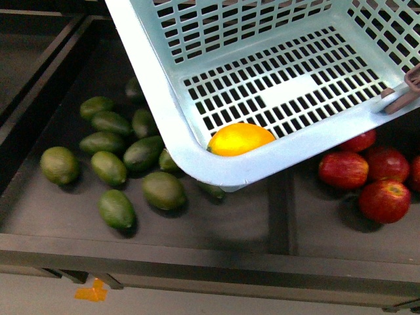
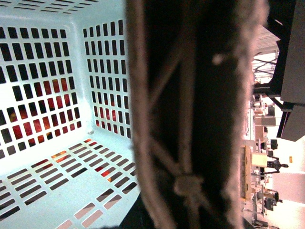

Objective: Pick lemon and mango into basket

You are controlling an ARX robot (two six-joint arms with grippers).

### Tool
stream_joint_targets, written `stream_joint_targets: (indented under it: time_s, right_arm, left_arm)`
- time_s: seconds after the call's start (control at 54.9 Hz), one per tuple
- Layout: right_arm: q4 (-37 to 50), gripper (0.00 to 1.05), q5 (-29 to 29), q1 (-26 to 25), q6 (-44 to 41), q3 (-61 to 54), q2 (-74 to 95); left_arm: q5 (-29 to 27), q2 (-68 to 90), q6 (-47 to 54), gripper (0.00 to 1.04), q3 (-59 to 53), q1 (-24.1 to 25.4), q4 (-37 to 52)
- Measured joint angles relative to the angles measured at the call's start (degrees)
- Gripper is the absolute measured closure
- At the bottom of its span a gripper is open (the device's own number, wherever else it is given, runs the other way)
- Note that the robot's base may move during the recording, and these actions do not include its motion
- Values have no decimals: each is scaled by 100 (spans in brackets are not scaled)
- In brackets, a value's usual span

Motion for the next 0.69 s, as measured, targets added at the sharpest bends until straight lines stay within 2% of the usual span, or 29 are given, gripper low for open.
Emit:
stream_joint_targets:
  time_s: [0.692]
  right_arm:
    - [-4, 9, -2, 11, 2, -2, -2]
  left_arm:
    - [-22, 0, 0, 101, 0, 2, 0]
